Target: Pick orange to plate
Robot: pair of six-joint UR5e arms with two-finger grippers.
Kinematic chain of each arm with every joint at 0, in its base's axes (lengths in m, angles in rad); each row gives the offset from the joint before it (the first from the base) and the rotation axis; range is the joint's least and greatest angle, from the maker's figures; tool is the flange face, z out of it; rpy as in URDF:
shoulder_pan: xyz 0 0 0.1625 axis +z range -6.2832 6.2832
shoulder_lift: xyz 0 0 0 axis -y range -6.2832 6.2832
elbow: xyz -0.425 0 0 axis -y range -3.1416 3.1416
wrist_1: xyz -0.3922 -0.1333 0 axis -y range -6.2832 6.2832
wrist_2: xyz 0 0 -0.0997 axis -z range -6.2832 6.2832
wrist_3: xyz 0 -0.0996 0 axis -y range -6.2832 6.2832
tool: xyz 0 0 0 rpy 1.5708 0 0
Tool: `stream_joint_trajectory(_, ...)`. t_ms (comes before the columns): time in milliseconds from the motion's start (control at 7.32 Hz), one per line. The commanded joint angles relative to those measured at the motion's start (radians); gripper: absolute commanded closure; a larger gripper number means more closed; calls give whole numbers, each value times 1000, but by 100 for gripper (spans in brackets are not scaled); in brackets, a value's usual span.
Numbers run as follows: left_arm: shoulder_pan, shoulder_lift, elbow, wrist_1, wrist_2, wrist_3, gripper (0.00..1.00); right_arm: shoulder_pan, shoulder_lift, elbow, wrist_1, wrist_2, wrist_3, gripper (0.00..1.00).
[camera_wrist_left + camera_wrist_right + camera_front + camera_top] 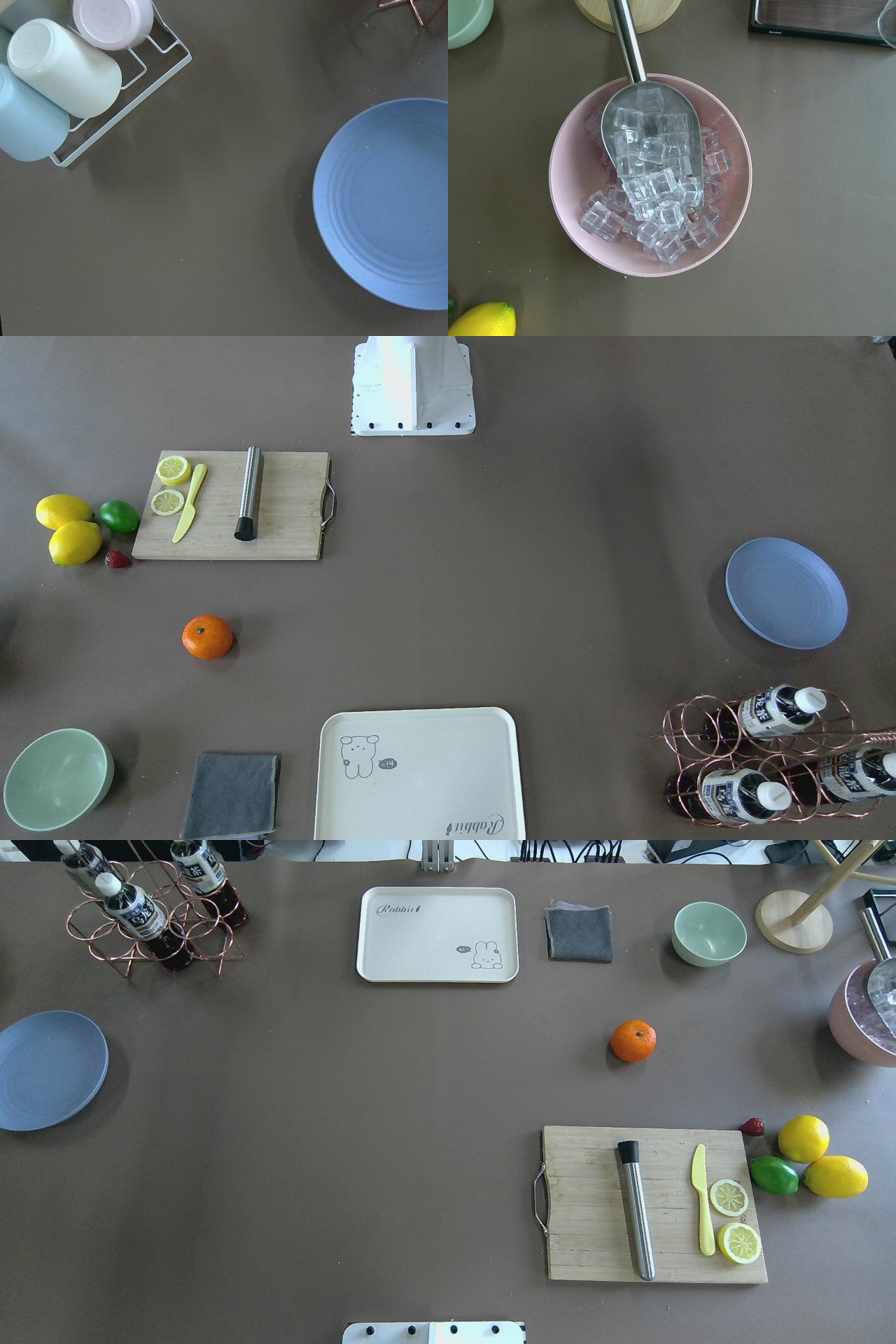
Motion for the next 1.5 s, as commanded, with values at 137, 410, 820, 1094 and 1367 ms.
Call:
stream_joint_trajectory(137,16,-1,-4,0,-2,1,2,0,-6,0,0,2,-1,0)
stream_joint_trajectory(410,16,-1,-2,0,-2,1,2,0,-14,-2,0,3,-4,0)
stream_joint_trajectory(820,16,1,1,1,-1,-1,2,0,-14,0,0,5,-12,0)
stream_joint_trajectory(1094,16,1,2,1,-1,-1,2,0,-15,0,0,6,-12,0)
stream_joint_trajectory(1367,16,9,4,1,-1,-1,2,0,-17,1,0,6,-12,0)
